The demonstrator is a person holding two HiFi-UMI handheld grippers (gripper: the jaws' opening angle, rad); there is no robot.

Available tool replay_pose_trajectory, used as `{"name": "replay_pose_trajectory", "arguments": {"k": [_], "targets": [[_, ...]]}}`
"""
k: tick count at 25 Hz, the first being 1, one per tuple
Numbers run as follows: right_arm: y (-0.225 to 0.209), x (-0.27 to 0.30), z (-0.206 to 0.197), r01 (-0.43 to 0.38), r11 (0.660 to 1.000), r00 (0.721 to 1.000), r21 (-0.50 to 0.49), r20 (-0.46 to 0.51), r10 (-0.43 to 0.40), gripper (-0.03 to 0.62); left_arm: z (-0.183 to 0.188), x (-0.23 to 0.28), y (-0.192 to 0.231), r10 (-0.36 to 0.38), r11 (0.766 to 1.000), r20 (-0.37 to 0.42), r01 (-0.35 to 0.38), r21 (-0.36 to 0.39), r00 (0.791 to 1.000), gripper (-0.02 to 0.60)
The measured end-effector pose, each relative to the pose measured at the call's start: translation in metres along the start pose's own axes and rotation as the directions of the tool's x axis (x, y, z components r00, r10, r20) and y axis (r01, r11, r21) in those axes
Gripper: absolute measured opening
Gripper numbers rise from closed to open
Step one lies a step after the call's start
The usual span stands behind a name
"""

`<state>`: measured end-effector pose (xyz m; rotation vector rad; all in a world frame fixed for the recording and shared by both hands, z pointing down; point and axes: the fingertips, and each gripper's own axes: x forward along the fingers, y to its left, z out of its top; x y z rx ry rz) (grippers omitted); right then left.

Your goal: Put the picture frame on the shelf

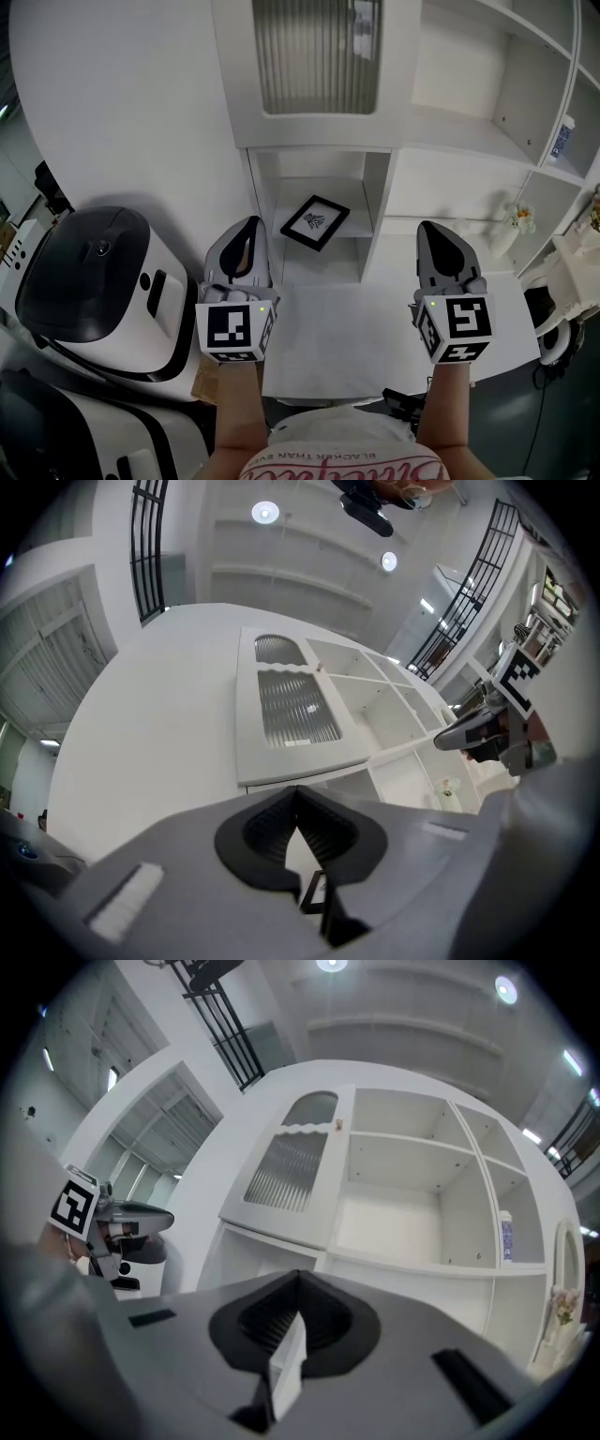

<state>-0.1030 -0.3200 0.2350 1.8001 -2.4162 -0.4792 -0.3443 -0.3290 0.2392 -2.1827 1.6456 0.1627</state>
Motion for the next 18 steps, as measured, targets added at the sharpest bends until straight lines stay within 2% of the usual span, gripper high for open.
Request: {"name": "replay_pose_trajectory", "arguments": {"k": [8,18], "targets": [[0.0,-0.002,-0.003,-0.004,1.0,1.0,-0.002,-0.018,0.004,0.008,0.003,-0.003,-0.002,-0.01,0.999,-0.004,0.011,0.031,1.0,0.009],[0.008,0.004,0.001,-0.041,0.999,0.999,-0.022,-0.026,0.041,0.008,0.003,-0.002,0.005,-0.007,1.0,0.005,0.007,-0.015,1.0,0.009]]}}
